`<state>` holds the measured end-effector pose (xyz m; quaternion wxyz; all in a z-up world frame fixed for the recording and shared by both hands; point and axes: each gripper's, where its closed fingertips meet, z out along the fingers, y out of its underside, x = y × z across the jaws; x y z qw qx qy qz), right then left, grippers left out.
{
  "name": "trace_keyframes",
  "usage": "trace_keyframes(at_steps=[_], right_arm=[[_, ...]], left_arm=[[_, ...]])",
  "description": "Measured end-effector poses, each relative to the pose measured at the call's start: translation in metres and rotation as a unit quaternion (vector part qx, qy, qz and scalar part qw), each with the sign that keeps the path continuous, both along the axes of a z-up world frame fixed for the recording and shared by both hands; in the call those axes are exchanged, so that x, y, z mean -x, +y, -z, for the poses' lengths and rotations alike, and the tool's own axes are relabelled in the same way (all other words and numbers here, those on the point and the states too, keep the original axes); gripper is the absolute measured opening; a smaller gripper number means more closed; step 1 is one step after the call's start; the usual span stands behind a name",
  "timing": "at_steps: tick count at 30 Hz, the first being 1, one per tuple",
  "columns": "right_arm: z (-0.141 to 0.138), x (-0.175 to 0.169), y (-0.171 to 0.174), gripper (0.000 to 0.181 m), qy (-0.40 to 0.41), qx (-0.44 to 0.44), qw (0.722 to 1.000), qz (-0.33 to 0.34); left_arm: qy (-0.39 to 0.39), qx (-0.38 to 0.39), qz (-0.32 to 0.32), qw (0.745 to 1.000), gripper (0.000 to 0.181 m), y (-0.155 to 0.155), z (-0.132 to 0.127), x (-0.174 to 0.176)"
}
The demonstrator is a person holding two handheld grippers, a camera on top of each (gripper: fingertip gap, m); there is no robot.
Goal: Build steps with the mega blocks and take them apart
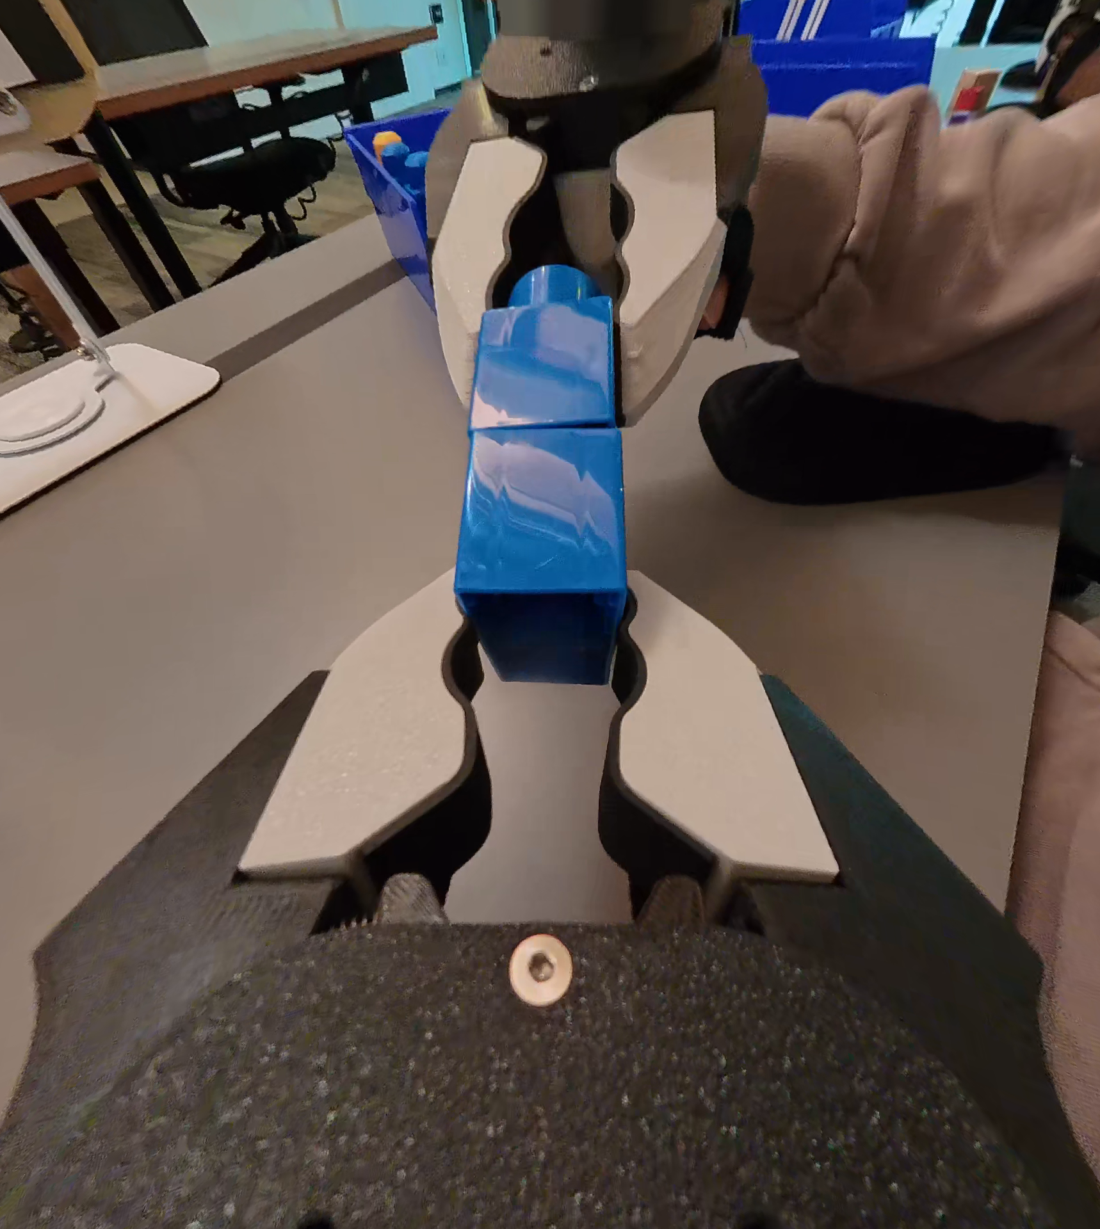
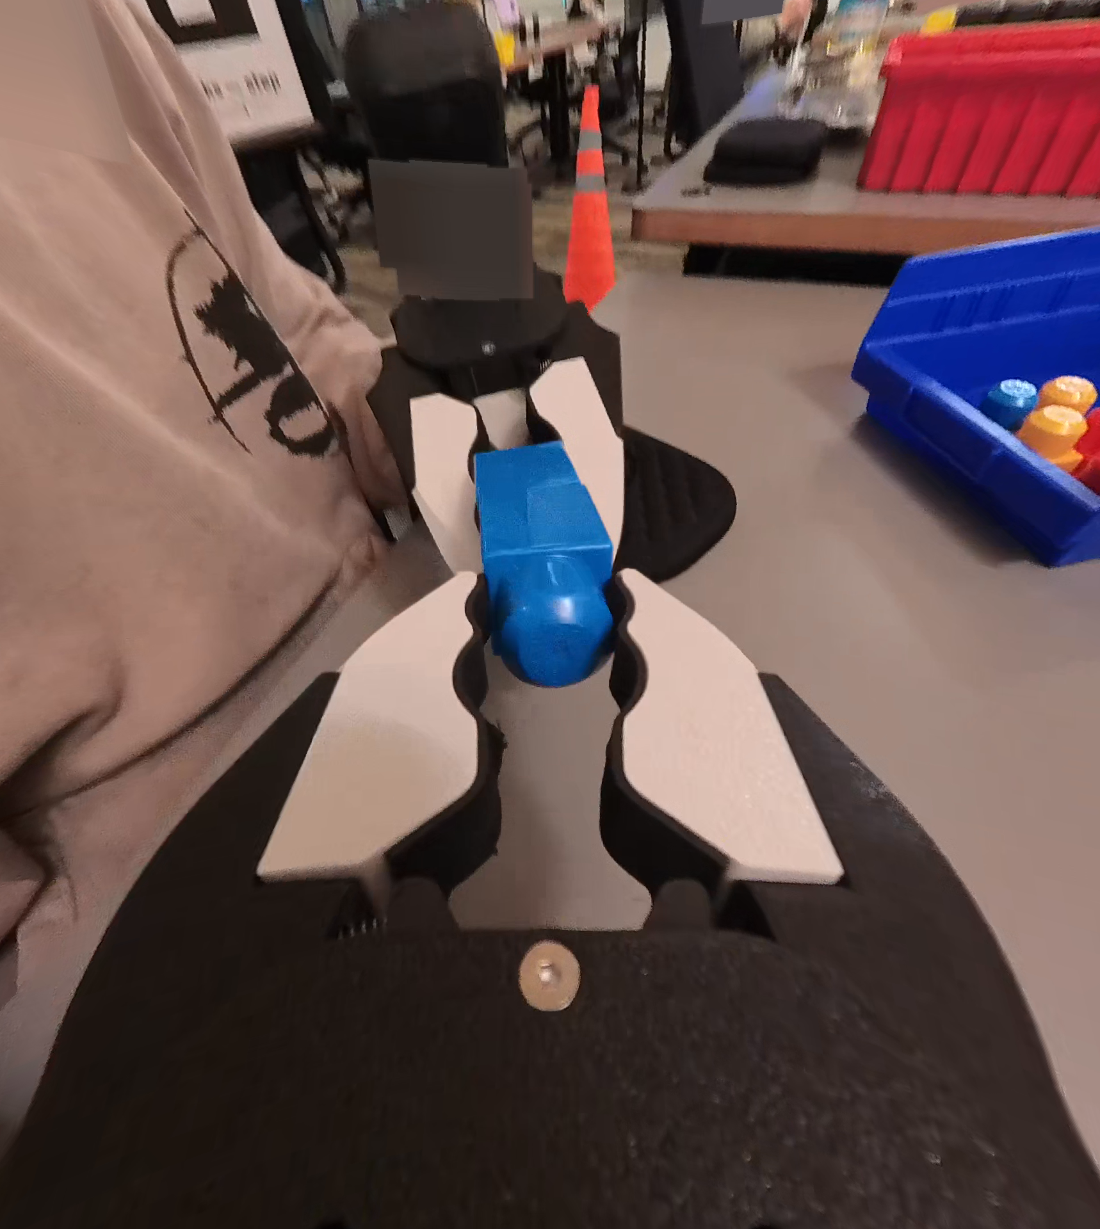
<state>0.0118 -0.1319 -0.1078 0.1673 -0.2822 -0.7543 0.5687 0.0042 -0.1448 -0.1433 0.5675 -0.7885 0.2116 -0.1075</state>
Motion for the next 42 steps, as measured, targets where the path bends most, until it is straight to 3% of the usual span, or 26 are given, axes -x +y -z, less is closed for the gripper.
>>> trace_keyframes(at_steps=[4,8,10,14,18,23,27,35,42], right_arm=[[0.003,-0.005,0.003,0.034,-0.006,-0.039,0.999,0.016],[-0.014,-0.015,0.014,0.034,0.002,-0.053,0.998,0.032],[-0.029,-0.022,0.027,0.034,0.011,-0.072,0.996,0.052],[-0.067,-0.046,0.076,0.034,0.020,-0.110,0.986,0.121],[-0.092,-0.071,0.146,0.034,-0.010,-0.172,0.960,0.221],[-0.093,-0.102,0.237,0.034,-0.100,-0.219,0.917,0.318],[-0.085,-0.112,0.271,0.034,-0.137,-0.201,0.908,0.341],[-0.076,-0.099,0.253,0.034,-0.127,-0.167,0.929,0.305],[-0.078,-0.068,0.160,0.034,-0.058,-0.118,0.974,0.183]], left_arm=[[0.004,-0.003,0.011,1.000,0.037,0.004,0.000,-0.004],[-0.017,-0.048,0.006,0.999,0.037,0.013,-0.016,-0.011],[-0.028,-0.057,-0.002,0.998,0.027,0.015,-0.020,-0.008],[-0.054,-0.059,-0.020,0.997,0.021,0.015,-0.018,0.002],[-0.064,-0.055,-0.034,0.996,0.019,0.016,-0.013,0.009],[-0.065,-0.051,-0.036,0.996,0.018,0.018,-0.009,0.009],[-0.062,-0.054,-0.038,0.996,0.020,0.020,-0.010,0.008],[-0.072,-0.054,-0.028,0.996,0.030,0.029,-0.018,0.002],[-0.087,-0.077,0.001,0.993,0.041,0.044,-0.040,-0.018]])
